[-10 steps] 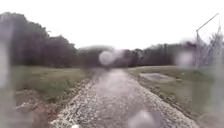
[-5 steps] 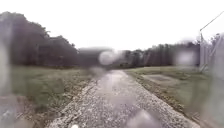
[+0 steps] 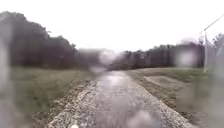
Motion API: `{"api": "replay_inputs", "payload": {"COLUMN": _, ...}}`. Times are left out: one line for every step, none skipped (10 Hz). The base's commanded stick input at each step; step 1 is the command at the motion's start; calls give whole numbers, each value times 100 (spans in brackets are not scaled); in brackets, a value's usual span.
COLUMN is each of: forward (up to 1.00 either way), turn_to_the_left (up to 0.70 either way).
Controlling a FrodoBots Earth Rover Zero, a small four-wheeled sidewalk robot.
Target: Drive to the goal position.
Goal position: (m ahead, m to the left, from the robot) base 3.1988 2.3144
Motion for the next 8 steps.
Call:
{"api": "replay_inputs", "payload": {"forward": 70, "turn_to_the_left": 34}}
{"api": "replay_inputs", "payload": {"forward": 70, "turn_to_the_left": 29}}
{"api": "replay_inputs", "payload": {"forward": 70, "turn_to_the_left": 0}}
{"api": "replay_inputs", "payload": {"forward": 70, "turn_to_the_left": 0}}
{"api": "replay_inputs", "payload": {"forward": 70, "turn_to_the_left": 0}}
{"api": "replay_inputs", "payload": {"forward": 70, "turn_to_the_left": 0}}
{"api": "replay_inputs", "payload": {"forward": 70, "turn_to_the_left": 0}}
{"api": "replay_inputs", "payload": {"forward": 70, "turn_to_the_left": 0}}
